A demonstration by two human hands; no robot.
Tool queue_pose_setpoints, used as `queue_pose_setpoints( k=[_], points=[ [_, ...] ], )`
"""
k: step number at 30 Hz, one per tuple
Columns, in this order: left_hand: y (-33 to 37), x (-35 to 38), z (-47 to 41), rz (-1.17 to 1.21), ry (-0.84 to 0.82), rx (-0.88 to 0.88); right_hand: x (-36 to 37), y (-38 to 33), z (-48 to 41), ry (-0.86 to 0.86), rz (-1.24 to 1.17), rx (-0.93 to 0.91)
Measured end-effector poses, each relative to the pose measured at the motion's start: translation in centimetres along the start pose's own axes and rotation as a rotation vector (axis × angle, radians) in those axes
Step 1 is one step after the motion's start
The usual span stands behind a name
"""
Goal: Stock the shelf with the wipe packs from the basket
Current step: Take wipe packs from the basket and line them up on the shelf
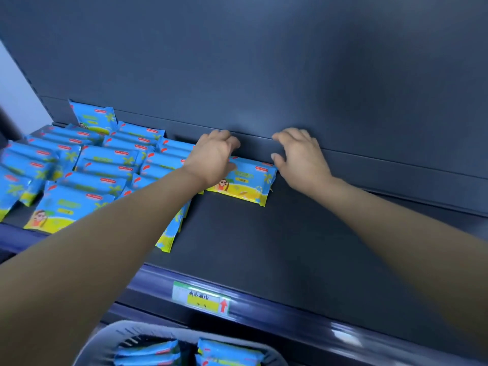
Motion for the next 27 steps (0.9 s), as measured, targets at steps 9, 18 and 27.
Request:
queue_pose_setpoints(
  k=[9,18,27],
  points=[
    [2.9,-13.1,7.7,-0.099,0.323,0.157,-10.0,-8.3,4.2,0.232,0.149,-0.09],
    [6.4,-25.9,20.1,-0.031,0.627,0.282,-20.4,-16.2,13.0,0.467,0.241,-0.069],
    [8.0,-15.2,31.7,0.134,0.347,0.394,-11.2,-19.6,23.7,0.276,0.122,-0.025]
  ],
)
Point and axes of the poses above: each hand's wrist, its own z-axis away from the middle knuckle, its own x-axis out of the palm, y = z × x, the point moved 10 cm from there along -z, towards the middle knuckle
